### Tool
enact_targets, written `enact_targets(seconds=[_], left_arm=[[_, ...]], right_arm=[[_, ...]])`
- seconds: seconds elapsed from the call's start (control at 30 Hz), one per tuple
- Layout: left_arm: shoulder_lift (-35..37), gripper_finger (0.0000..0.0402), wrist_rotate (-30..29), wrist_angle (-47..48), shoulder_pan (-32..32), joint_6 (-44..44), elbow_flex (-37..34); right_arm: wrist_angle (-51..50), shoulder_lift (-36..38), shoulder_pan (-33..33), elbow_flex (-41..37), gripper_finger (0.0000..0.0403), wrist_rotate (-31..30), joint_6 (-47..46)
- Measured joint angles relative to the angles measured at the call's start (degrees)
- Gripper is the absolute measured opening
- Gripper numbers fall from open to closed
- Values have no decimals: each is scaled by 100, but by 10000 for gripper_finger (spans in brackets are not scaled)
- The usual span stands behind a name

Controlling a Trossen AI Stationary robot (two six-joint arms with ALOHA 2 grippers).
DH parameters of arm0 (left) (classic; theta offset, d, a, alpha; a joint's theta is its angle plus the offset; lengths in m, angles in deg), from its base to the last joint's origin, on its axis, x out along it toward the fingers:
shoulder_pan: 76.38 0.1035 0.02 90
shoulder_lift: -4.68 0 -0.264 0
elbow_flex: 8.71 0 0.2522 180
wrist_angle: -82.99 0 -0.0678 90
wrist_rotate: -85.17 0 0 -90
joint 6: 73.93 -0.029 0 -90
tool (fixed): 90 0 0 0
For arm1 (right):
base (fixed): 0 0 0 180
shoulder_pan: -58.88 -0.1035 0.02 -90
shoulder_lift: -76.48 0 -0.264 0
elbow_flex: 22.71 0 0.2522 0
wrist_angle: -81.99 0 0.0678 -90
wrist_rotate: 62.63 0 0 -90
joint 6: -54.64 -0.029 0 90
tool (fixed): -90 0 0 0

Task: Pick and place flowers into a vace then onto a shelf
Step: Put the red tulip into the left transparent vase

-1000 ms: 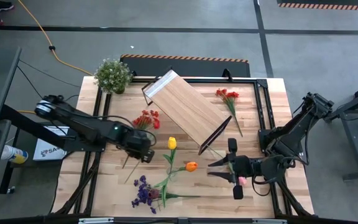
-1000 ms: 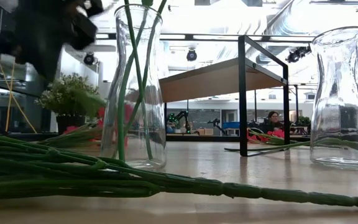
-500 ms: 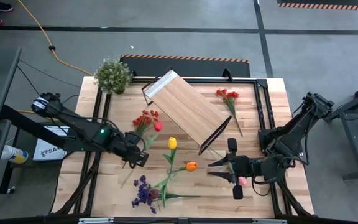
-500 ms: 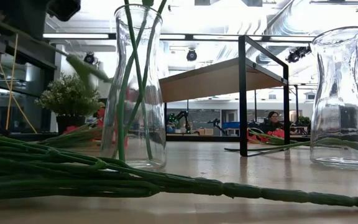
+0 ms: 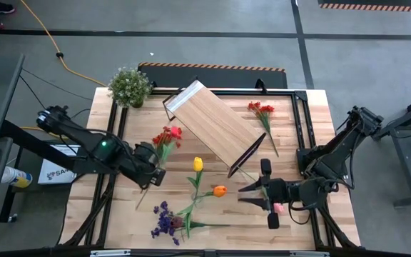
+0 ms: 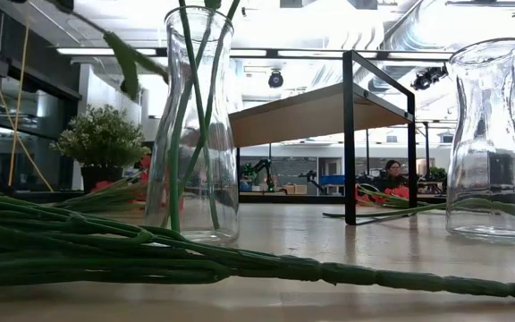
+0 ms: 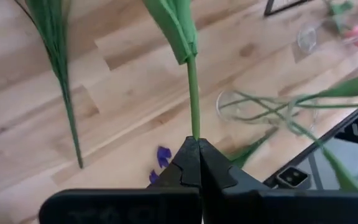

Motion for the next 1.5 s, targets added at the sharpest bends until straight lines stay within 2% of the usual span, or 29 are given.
enact_targets(seconds=[0.27, 0.53, 1.13, 1.5], left_arm=[[2, 21, -547, 663, 0, -34, 655], [1, 21, -1057, 883, 4, -194, 1007], [1, 21, -2151, 805, 4, -987, 1719], [1, 21, -2647, 460, 15, -1618, 1894]], right_arm=[[0, 0, 0, 0, 94, 41, 7], [0, 0, 0, 0, 94, 39, 9], [-2, 0, 0, 0, 94, 36, -31], [17, 0, 35, 0, 94, -290, 9]])
